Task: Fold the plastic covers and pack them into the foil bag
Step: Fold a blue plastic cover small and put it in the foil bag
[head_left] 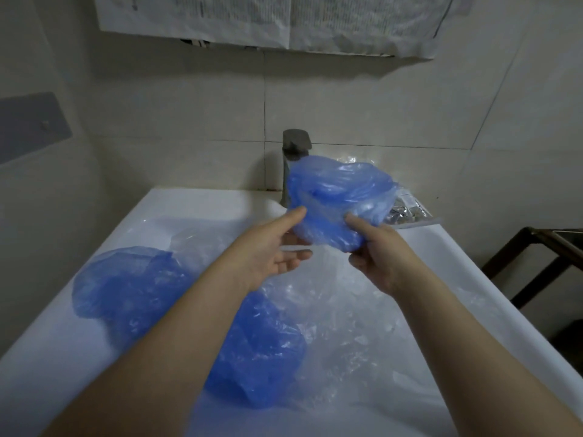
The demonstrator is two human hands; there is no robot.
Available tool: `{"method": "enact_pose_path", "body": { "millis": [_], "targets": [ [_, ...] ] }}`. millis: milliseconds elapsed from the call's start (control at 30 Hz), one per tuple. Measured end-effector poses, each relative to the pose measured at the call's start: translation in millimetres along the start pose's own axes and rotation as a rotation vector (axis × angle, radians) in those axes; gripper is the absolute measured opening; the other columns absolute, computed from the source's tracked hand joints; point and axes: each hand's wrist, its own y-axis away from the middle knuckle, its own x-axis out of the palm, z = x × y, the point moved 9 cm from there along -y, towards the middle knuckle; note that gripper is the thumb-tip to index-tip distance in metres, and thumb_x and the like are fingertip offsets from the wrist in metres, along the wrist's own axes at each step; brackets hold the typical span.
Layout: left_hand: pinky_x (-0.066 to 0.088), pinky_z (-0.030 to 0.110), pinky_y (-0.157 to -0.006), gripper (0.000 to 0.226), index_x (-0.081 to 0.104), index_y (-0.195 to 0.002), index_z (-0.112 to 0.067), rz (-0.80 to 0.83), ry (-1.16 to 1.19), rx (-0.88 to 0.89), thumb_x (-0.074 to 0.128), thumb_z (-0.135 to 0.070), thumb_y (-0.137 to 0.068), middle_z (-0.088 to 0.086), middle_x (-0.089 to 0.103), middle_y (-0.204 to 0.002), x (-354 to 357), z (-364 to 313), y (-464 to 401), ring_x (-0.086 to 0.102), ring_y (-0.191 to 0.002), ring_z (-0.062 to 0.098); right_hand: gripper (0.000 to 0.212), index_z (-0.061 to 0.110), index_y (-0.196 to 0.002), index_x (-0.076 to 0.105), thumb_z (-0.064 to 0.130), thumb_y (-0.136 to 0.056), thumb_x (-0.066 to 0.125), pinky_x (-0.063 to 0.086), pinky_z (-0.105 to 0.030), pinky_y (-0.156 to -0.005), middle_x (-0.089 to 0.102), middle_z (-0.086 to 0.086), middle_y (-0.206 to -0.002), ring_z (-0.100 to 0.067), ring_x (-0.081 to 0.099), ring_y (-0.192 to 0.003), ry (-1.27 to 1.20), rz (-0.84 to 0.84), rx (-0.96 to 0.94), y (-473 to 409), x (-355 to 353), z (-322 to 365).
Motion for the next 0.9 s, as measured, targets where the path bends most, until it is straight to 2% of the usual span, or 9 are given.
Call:
{"method": "enact_pose_path", "body": {
  "millis": [67, 167, 367, 433, 533, 667, 733, 800, 900],
  "targets": [
    [0.050, 0.021, -0.054, 0.022, 0.060, -0.099, -0.016, -0.041, 0.026, -0.006, 0.055, -0.036, -0.092, 0.004, 0.067, -0.086, -1, 4, -1, 0.068, -0.064, 0.016, 0.005, 0.020, -0.087, 0.058, 0.016, -0.088, 0.059, 0.032, -0.015, -0.041, 0.054, 0.011, -0.052, -0.002, 0.040, -0.045, 0.152, 0.051, -0.003, 3, 4, -2],
    [0.047, 0.019, -0.047, 0.018, 0.058, -0.092, -0.017, -0.124, 0.072, -0.008, 0.055, -0.034, -0.092, 0.002, 0.065, -0.079, -9, 5, -3, 0.065, -0.058, 0.015, 0.007, 0.018, -0.085, 0.059, 0.012, -0.085, 0.063, 0.035, -0.018, -0.051, 0.055, 0.011, -0.051, -0.003, 0.041, -0.049, 0.326, 0.067, -0.012, 4, 3, -3],
    [0.041, 0.022, -0.057, 0.017, 0.057, -0.076, -0.017, -0.193, 0.268, 0.036, 0.051, -0.012, -0.091, -0.004, 0.062, -0.052, -20, -2, -5, 0.057, -0.054, 0.010, 0.008, 0.010, -0.094, 0.058, 0.015, -0.093, 0.051, 0.040, -0.021, -0.053, 0.057, -0.002, -0.054, -0.011, 0.049, -0.047, 0.333, 0.165, -0.013, 5, 5, 1],
    [0.043, 0.021, -0.056, 0.018, 0.058, -0.079, -0.019, -0.190, 0.229, 0.084, 0.048, -0.011, -0.092, -0.004, 0.064, -0.059, -22, -7, -6, 0.059, -0.052, 0.008, 0.012, 0.012, -0.090, 0.057, 0.016, -0.095, 0.046, 0.039, -0.021, -0.054, 0.059, -0.004, -0.057, -0.012, 0.050, -0.048, 0.286, 0.207, -0.010, 7, 10, 2],
    [0.046, 0.020, -0.054, 0.018, 0.058, -0.081, -0.019, -0.157, 0.169, 0.084, 0.045, -0.016, -0.093, -0.003, 0.064, -0.064, -19, -8, -4, 0.060, -0.053, 0.010, 0.015, 0.011, -0.084, 0.057, 0.001, -0.091, 0.049, 0.041, -0.017, -0.048, 0.051, -0.003, -0.055, -0.009, 0.046, -0.047, 0.248, 0.234, -0.033, 8, 16, 2],
    [0.045, 0.025, -0.061, 0.014, 0.059, -0.082, -0.019, -0.143, 0.157, 0.050, 0.051, -0.026, -0.091, 0.003, 0.063, -0.078, -18, -7, -3, 0.062, -0.069, 0.018, 0.018, 0.013, -0.093, 0.060, -0.003, -0.090, 0.051, 0.042, -0.016, -0.047, 0.048, -0.003, -0.057, -0.008, 0.045, -0.048, 0.229, 0.234, -0.025, 4, 15, -2],
    [0.045, 0.023, -0.057, 0.010, 0.057, -0.081, -0.019, -0.172, 0.120, 0.065, 0.054, -0.022, -0.090, 0.003, 0.060, -0.080, -22, -8, -3, 0.059, -0.068, 0.018, 0.021, 0.015, -0.097, 0.060, -0.002, -0.090, 0.050, 0.042, -0.017, -0.048, 0.048, -0.001, -0.055, -0.008, 0.044, -0.050, 0.252, 0.249, -0.011, 3, 15, -4],
    [0.043, 0.018, -0.045, 0.015, 0.054, -0.076, -0.017, -0.195, 0.037, 0.093, 0.053, -0.015, -0.091, -0.001, 0.059, -0.062, -25, -12, -6, 0.055, -0.055, 0.012, 0.020, 0.013, -0.094, 0.058, -0.004, -0.090, 0.048, 0.041, -0.017, -0.046, 0.046, -0.001, -0.054, -0.009, 0.043, -0.048, 0.236, 0.240, -0.008, 3, 15, -4],
    [0.035, 0.008, -0.033, 0.028, 0.048, -0.073, -0.005, -0.242, -0.033, 0.061, 0.037, -0.002, -0.098, -0.008, 0.046, -0.028, -31, -13, -9, 0.046, -0.028, 0.000, 0.024, 0.007, -0.085, 0.054, -0.012, -0.088, 0.040, 0.038, -0.018, -0.045, 0.045, -0.006, -0.058, -0.009, 0.042, -0.047, 0.100, 0.221, -0.007, -1, 11, -1]
  ]
}}
